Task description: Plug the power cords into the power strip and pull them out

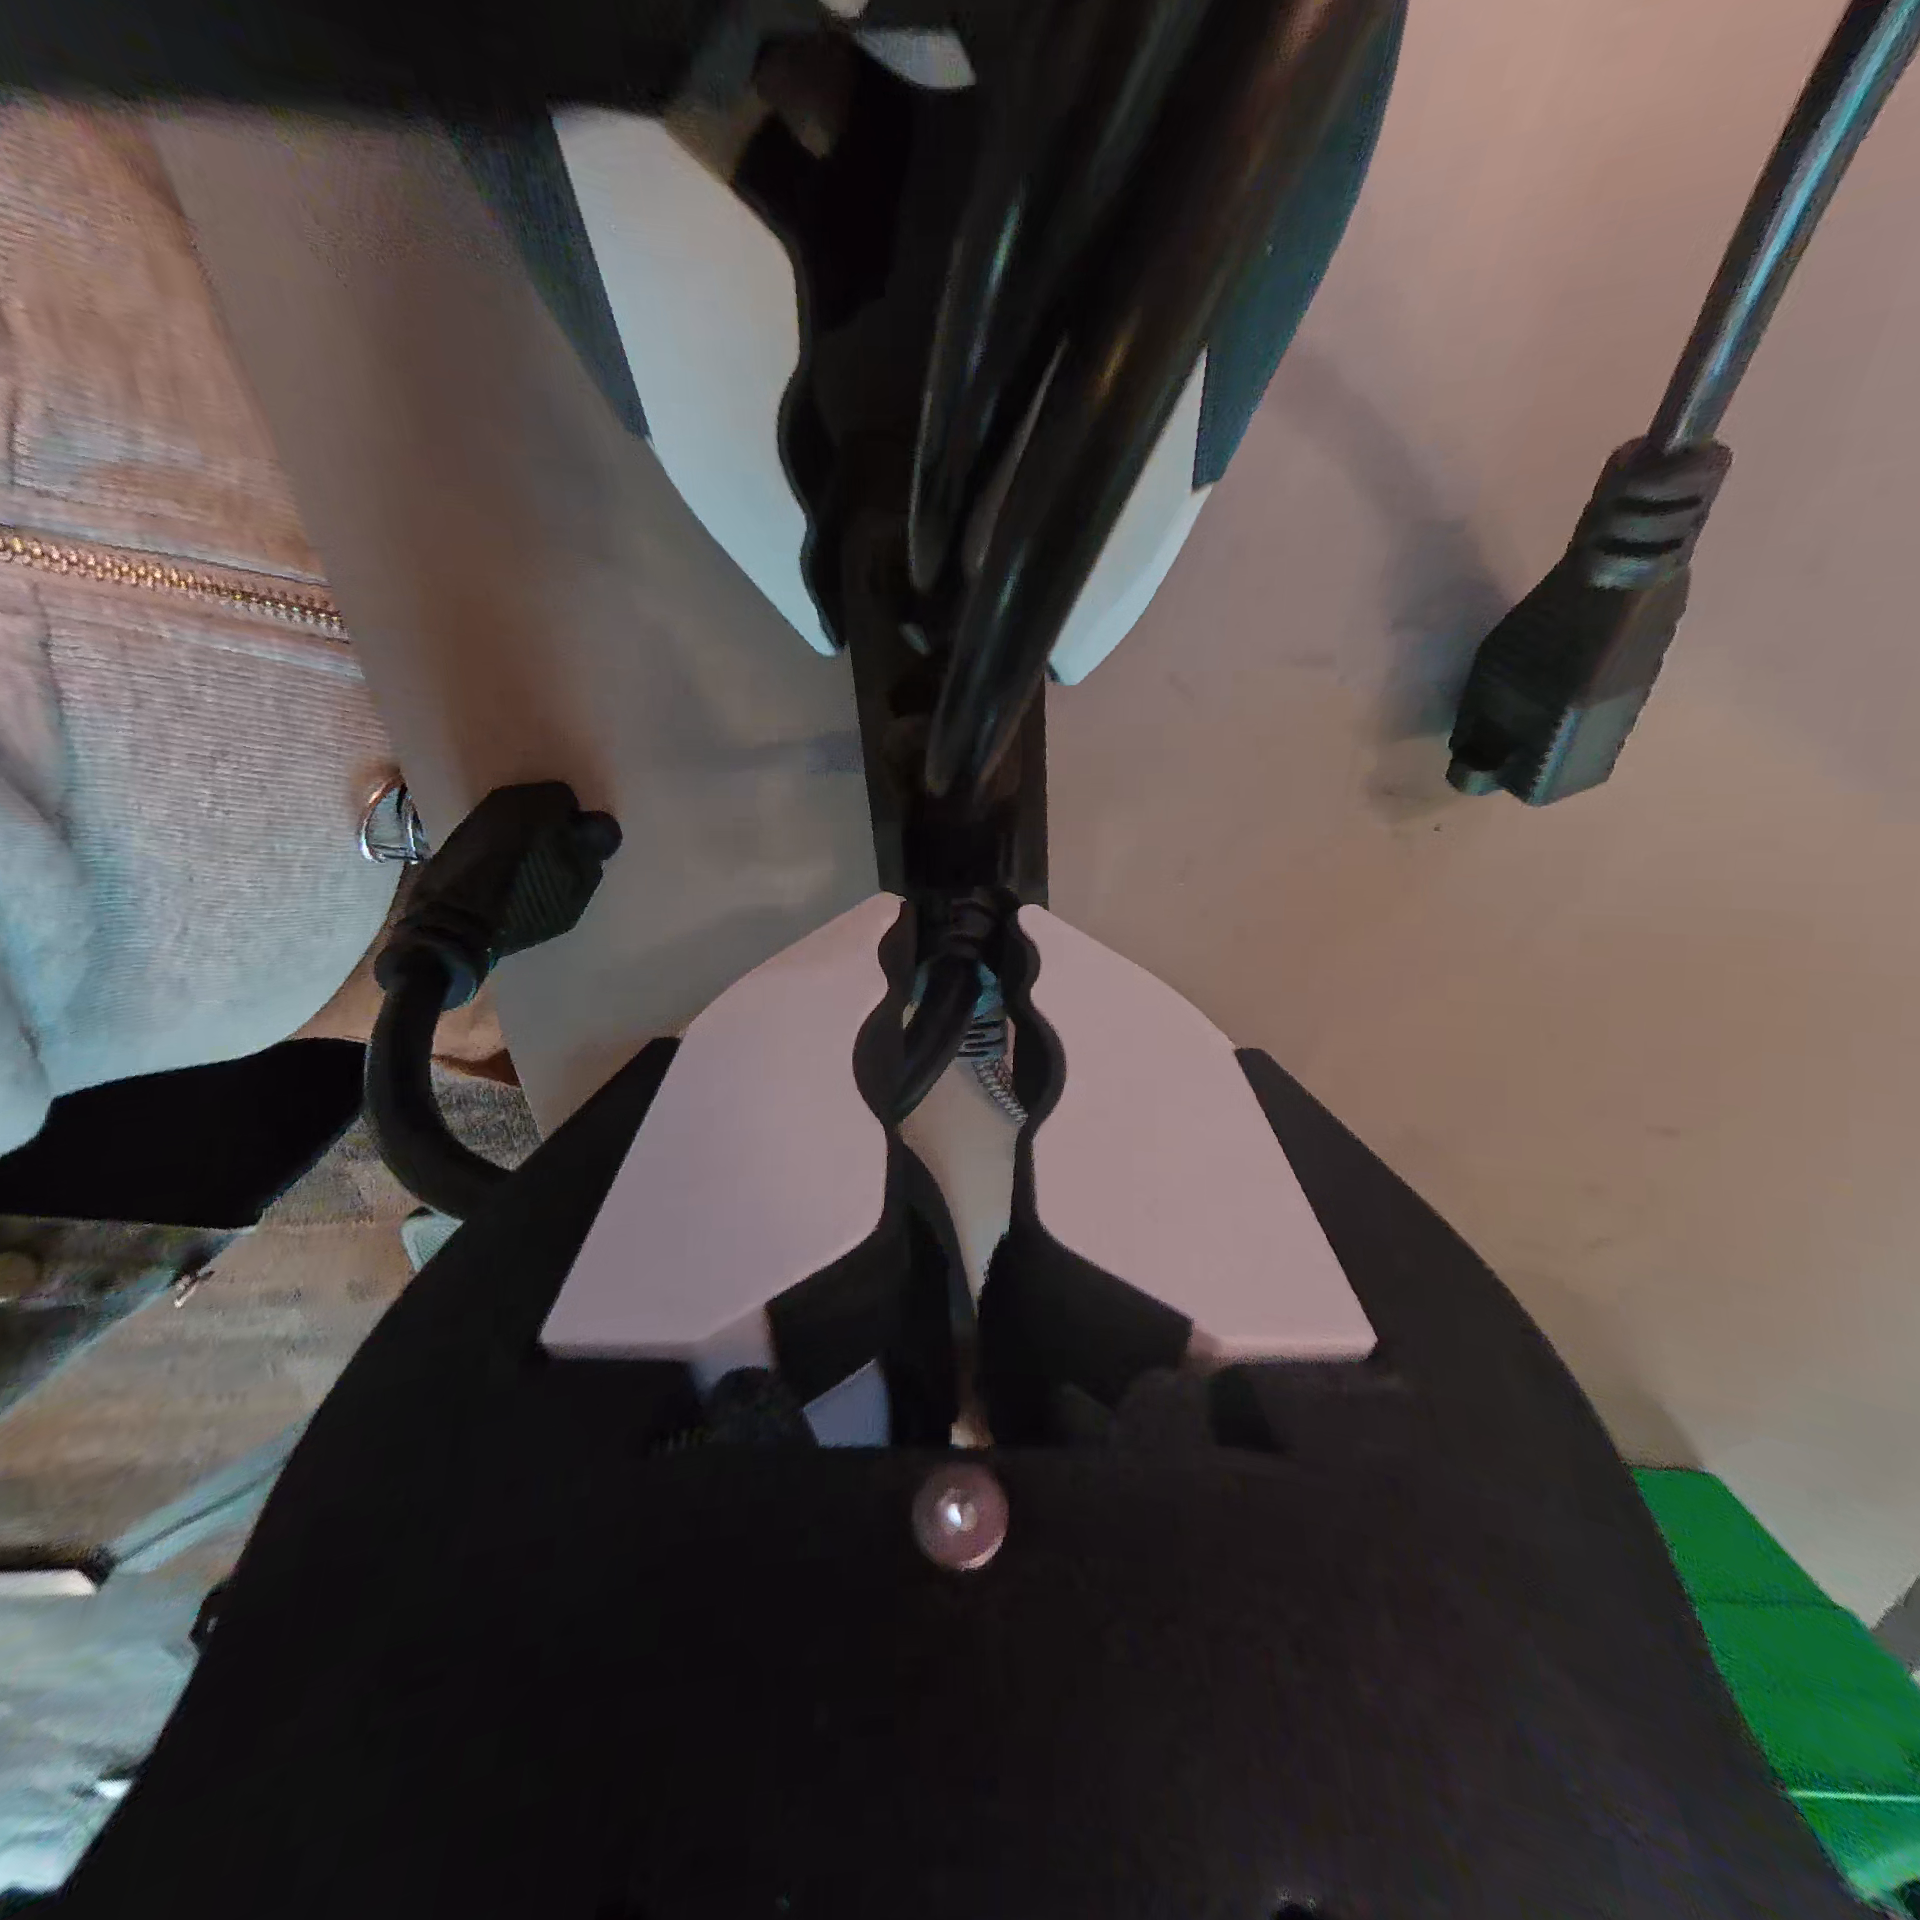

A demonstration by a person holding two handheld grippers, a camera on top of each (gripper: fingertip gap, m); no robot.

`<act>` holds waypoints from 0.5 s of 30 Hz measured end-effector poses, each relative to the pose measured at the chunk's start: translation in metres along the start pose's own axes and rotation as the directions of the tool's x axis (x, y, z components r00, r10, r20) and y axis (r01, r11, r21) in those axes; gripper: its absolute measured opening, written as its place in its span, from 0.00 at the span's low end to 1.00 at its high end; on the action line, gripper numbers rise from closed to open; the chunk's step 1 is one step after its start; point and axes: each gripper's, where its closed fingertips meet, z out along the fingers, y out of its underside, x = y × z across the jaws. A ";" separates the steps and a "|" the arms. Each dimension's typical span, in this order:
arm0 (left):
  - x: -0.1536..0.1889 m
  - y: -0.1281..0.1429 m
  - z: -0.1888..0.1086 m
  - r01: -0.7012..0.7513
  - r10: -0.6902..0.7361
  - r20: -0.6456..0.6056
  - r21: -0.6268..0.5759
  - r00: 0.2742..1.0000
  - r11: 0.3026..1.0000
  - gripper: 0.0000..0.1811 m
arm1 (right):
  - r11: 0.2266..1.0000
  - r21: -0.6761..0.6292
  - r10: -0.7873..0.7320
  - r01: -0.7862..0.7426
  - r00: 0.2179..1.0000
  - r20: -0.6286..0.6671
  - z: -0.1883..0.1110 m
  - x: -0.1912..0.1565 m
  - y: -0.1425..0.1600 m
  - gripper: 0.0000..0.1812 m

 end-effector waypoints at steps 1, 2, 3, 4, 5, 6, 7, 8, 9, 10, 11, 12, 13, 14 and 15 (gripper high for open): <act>0.000 0.000 0.001 -0.005 0.005 0.003 0.000 1.000 1.000 0.25 | 1.000 0.007 0.014 -0.014 1.000 -0.001 0.000 -0.001 0.003 0.09; 0.001 -0.001 0.001 -0.013 0.013 0.002 0.001 1.000 1.000 0.25 | 1.000 0.001 0.017 -0.017 1.000 0.005 0.000 -0.002 0.004 0.09; 0.001 -0.002 0.002 -0.013 0.013 0.003 -0.001 1.000 1.000 0.25 | 1.000 -0.012 0.008 -0.008 1.000 0.014 0.000 -0.001 0.003 0.09; 0.001 -0.001 0.001 -0.011 0.011 0.000 0.001 1.000 1.000 0.25 | 1.000 -0.027 0.002 -0.001 1.000 0.025 0.001 -0.001 0.001 0.09; 0.001 -0.001 0.001 -0.009 0.009 0.002 0.000 1.000 1.000 0.25 | 0.999 -0.033 0.000 0.001 1.000 0.027 0.001 0.000 -0.002 0.08; -0.001 0.000 0.001 -0.003 0.003 0.009 -0.001 1.000 1.000 0.25 | 1.000 -0.020 0.000 0.000 1.000 0.017 0.002 0.001 -0.005 0.08; -0.001 0.000 0.000 0.000 0.000 0.007 -0.001 1.000 1.000 0.25 | 1.000 -0.005 0.003 -0.003 1.000 0.003 0.002 0.001 -0.005 0.08; -0.001 0.000 0.000 -0.002 0.002 0.009 -0.001 1.000 1.000 0.25 | 1.000 0.007 0.009 -0.009 1.000 -0.005 0.002 0.000 -0.003 0.09; -0.001 0.000 0.001 -0.004 0.004 0.011 -0.001 1.000 1.000 0.25 | 1.000 0.015 0.017 -0.017 1.000 -0.002 0.002 0.000 -0.003 0.09; -0.001 0.000 0.001 -0.002 0.002 0.010 -0.001 1.000 1.000 0.25 | 1.000 0.007 0.016 -0.016 1.000 0.009 0.002 0.001 -0.004 0.09; -0.001 0.000 0.000 -0.002 0.002 0.008 -0.001 1.000 1.000 0.25 | 1.000 -0.005 0.011 -0.011 1.000 0.013 0.002 0.002 -0.005 0.08; -0.003 0.000 0.001 0.001 -0.001 0.019 -0.002 1.000 1.000 0.25 | 1.000 0.003 0.013 -0.013 1.000 0.003 0.002 0.002 -0.008 0.08; -0.005 0.000 0.001 0.005 -0.005 0.028 -0.003 1.000 1.000 0.25 | 0.999 0.027 0.018 -0.017 1.000 -0.015 0.003 0.003 -0.011 0.08; -0.004 0.000 0.001 0.004 -0.004 0.029 -0.003 1.000 1.000 0.25 | 0.999 0.044 0.024 -0.023 0.999 -0.024 0.002 0.003 -0.011 0.09; -0.005 0.000 0.001 0.001 -0.001 0.032 -0.002 0.999 1.000 0.25 | 0.998 0.053 0.033 -0.032 0.999 -0.020 0.002 0.003 -0.011 0.09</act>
